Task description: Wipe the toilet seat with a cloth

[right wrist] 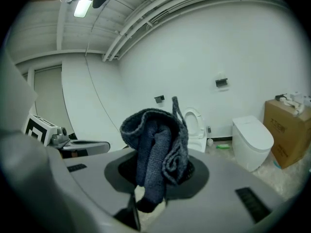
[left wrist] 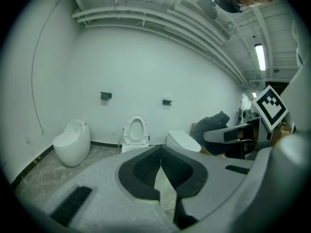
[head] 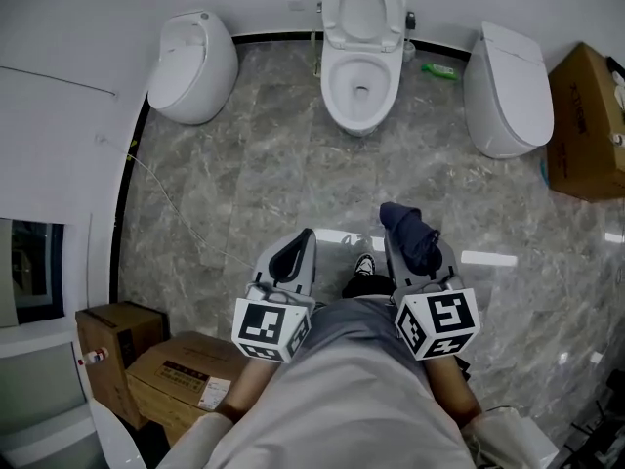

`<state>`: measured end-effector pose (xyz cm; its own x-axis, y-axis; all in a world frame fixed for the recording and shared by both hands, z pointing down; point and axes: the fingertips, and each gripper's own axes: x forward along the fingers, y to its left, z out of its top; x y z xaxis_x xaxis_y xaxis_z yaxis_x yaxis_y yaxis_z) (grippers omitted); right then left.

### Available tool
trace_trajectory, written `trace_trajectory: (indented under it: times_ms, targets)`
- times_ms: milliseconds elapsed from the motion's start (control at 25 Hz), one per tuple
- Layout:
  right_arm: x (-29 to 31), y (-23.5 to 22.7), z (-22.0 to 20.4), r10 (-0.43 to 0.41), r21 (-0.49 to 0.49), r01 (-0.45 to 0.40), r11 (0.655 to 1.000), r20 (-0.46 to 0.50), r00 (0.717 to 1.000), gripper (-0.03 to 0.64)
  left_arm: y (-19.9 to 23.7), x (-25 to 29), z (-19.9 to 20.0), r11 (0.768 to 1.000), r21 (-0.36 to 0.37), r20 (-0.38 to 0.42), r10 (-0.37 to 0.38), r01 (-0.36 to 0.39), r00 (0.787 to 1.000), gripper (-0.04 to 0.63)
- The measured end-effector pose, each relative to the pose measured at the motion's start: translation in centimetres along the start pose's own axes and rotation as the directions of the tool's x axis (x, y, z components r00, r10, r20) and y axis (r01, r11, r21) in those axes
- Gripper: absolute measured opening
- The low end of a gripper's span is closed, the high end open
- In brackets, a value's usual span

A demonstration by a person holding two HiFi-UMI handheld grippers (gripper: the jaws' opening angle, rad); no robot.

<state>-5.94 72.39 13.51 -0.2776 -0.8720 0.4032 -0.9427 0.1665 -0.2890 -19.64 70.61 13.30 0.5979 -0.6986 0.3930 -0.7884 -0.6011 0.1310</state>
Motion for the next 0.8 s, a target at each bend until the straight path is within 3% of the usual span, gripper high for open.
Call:
trace_trajectory:
  times_ms: [400, 640, 800]
  targets:
    - [5.6, -1.7, 1.4, 0.047, 0.009, -0.046, 0.999, -0.082, 0.996, 0.098, 1.7, 6.2, 1.8, 0.996, -0.084, -0.002, -0.044, 0.044, 0.999, 0.009]
    - [11.5, -3.5, 2.7, 0.005, 0.0, -0.005, 1.0, -0.127, 0.992, 0.098, 5.1, 12.2, 2.8, 0.987, -0.116, -0.008, -0.109, 0.108, 0.994, 0.009]
    - [17.9, -4.7, 5.9, -0.027, -0.019, 0.024, 1.0, -0.134, 0.991, 0.098, 9.3, 18.1, 5.3, 0.98, -0.118, 0.0, -0.161, 0.16, 0.987, 0.009]
